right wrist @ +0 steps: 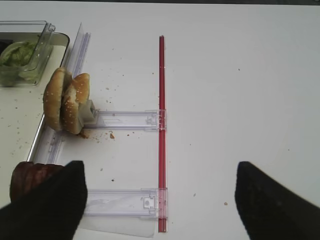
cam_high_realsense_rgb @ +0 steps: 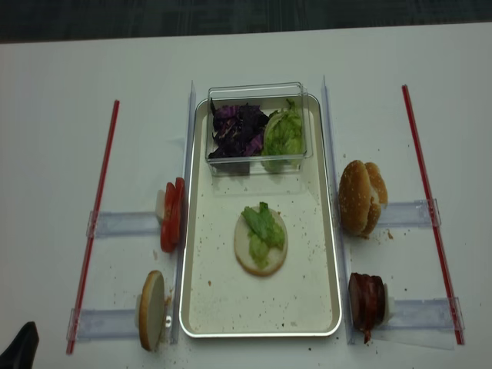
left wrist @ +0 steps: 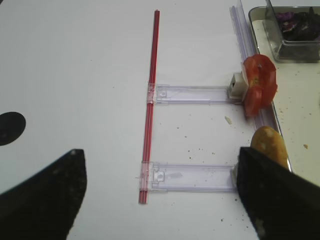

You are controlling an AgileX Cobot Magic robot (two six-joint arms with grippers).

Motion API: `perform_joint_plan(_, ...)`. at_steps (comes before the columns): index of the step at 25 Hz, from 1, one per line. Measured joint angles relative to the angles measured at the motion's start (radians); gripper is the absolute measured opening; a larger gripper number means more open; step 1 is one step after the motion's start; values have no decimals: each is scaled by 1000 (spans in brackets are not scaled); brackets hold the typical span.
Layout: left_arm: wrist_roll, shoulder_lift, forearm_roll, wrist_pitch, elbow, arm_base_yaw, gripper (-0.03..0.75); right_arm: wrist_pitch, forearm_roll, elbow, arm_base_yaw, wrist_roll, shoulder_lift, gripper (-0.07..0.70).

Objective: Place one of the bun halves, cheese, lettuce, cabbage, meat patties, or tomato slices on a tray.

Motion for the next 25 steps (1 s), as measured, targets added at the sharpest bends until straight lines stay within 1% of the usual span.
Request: perform_joint_plan(25,0,0,0,0,0,0,565,0,0,0,0,0,0,617)
